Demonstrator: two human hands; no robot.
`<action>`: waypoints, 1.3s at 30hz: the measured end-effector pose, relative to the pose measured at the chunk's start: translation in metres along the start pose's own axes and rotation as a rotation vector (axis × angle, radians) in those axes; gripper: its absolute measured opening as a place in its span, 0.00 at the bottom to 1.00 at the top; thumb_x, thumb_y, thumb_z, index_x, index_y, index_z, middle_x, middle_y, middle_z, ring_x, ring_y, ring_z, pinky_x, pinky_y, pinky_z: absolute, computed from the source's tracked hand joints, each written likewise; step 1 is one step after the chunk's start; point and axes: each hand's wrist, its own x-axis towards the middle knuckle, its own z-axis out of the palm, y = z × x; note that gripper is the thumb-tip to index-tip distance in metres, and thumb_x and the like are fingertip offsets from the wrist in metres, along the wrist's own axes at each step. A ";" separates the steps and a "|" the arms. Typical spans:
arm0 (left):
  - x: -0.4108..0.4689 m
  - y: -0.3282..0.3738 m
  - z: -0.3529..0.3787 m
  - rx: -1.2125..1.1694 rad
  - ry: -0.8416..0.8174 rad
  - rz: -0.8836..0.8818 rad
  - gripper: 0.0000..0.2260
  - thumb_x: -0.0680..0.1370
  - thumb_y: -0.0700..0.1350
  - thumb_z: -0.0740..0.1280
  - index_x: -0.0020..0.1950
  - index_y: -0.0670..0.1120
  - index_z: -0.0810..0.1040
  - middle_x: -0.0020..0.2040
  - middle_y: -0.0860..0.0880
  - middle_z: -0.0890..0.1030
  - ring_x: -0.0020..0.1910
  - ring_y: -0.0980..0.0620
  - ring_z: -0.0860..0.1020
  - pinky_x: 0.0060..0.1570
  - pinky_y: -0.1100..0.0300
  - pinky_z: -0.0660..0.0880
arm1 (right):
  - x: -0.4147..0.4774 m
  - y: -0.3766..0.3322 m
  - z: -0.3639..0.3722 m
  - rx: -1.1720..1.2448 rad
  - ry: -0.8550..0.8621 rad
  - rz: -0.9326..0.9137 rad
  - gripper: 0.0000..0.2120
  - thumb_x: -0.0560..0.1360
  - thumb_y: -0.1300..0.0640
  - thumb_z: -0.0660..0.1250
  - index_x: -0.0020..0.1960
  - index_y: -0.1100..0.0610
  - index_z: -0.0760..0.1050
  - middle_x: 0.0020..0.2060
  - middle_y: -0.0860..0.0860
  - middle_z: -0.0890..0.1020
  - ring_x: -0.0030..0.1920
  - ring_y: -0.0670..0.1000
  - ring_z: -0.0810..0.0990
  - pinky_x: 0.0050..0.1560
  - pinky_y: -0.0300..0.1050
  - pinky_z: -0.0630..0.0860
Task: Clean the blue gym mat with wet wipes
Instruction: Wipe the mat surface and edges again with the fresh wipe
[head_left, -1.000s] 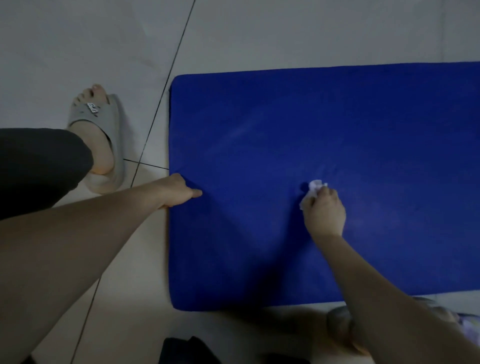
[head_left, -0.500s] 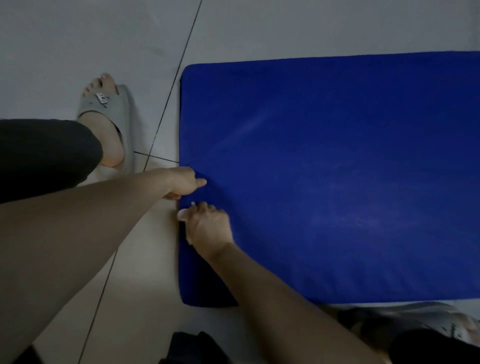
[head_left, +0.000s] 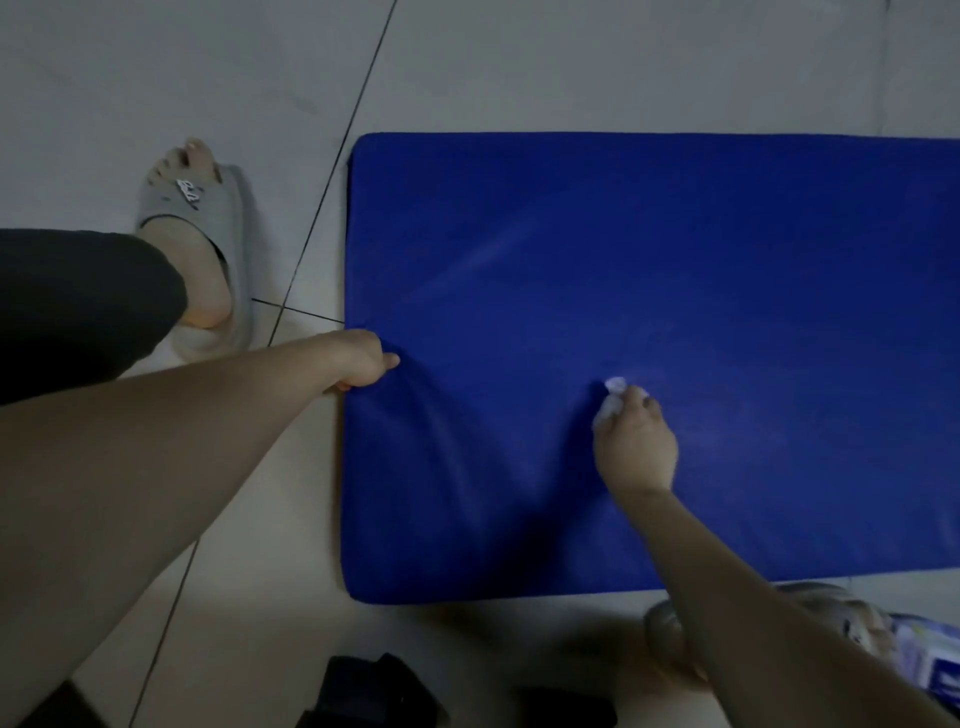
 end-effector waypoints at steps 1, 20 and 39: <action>0.001 0.000 0.000 0.003 0.011 0.001 0.25 0.86 0.59 0.54 0.67 0.38 0.74 0.61 0.40 0.79 0.58 0.42 0.79 0.63 0.49 0.75 | -0.007 -0.024 0.008 0.019 0.005 -0.057 0.17 0.85 0.53 0.54 0.66 0.61 0.73 0.58 0.61 0.79 0.49 0.64 0.82 0.41 0.53 0.75; -0.001 -0.001 -0.001 0.038 -0.004 0.014 0.25 0.85 0.59 0.54 0.62 0.39 0.75 0.55 0.41 0.80 0.52 0.43 0.80 0.58 0.51 0.78 | -0.005 -0.024 0.001 -0.230 -0.247 -0.287 0.11 0.75 0.50 0.68 0.57 0.47 0.75 0.53 0.50 0.79 0.52 0.55 0.81 0.39 0.47 0.75; 0.009 -0.006 0.004 -0.015 0.021 0.022 0.25 0.85 0.60 0.56 0.67 0.40 0.73 0.58 0.41 0.80 0.54 0.43 0.79 0.62 0.49 0.76 | -0.137 -0.201 0.066 -0.252 -0.354 -0.898 0.17 0.82 0.57 0.55 0.70 0.58 0.65 0.64 0.64 0.75 0.48 0.60 0.81 0.55 0.58 0.76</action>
